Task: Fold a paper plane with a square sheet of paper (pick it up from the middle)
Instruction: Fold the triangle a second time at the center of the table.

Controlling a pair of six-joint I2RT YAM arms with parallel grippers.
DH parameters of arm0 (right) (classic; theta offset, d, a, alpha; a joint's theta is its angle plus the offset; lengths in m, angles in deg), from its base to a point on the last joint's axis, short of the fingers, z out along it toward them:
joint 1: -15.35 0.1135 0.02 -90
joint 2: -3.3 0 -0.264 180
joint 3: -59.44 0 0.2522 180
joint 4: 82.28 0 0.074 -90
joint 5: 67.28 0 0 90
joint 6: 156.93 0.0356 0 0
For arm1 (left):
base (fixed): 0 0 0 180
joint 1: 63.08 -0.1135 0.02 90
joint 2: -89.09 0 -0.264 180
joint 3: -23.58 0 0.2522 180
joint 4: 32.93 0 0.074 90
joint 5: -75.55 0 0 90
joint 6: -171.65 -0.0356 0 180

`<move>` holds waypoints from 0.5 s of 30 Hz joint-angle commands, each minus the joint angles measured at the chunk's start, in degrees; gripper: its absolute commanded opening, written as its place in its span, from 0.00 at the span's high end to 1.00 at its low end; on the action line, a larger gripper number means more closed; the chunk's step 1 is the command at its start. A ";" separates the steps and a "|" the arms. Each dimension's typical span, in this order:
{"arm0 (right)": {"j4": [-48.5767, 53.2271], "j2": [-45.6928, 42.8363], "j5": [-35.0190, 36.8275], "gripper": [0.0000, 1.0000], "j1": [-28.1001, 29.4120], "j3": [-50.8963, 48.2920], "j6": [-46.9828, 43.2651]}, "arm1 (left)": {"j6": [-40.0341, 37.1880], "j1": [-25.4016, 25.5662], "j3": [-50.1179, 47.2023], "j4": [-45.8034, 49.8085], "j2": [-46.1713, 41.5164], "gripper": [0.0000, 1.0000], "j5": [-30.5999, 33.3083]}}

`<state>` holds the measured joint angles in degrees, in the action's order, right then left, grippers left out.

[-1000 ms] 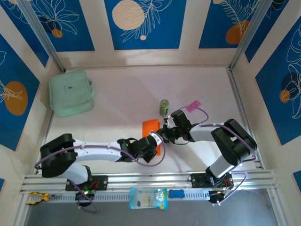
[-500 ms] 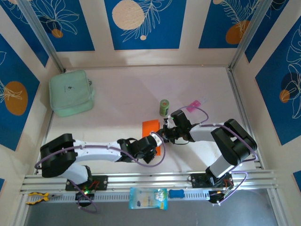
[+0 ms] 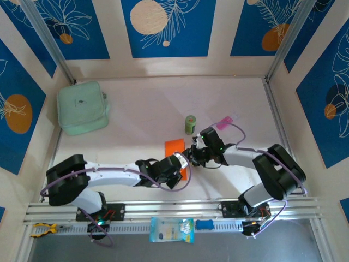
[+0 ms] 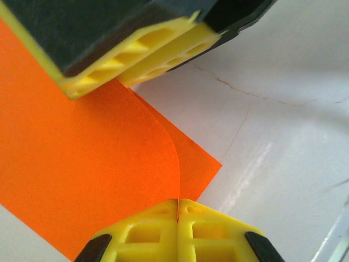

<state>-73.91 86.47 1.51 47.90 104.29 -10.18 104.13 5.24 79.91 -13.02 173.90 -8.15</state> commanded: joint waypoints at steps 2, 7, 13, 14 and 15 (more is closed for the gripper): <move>8.78 -6.51 5.03 0.70 -1.03 -2.52 -1.94 | 3.91 -1.74 1.97 -2.08 0.08 1.00 -7.45; 12.72 -14.18 6.20 0.71 -3.25 -5.22 -1.82 | 6.78 -3.33 1.88 -4.22 0.44 1.00 -12.15; 12.30 -17.48 3.37 0.85 -2.75 -7.39 -0.64 | 7.92 -5.57 -0.23 -4.97 -0.34 1.00 -12.22; 11.57 -17.44 2.79 0.87 -2.32 -7.60 -0.33 | 8.00 -5.86 -0.65 -5.09 -0.51 1.00 -12.19; 11.01 -17.22 2.47 0.89 -1.71 -7.86 0.06 | 8.10 -6.16 -1.02 -5.18 -0.73 1.00 -12.20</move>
<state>-63.15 69.47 6.23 45.02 97.67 -10.72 111.00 0.15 80.08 -17.08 173.90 -18.92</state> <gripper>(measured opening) 0.116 0.050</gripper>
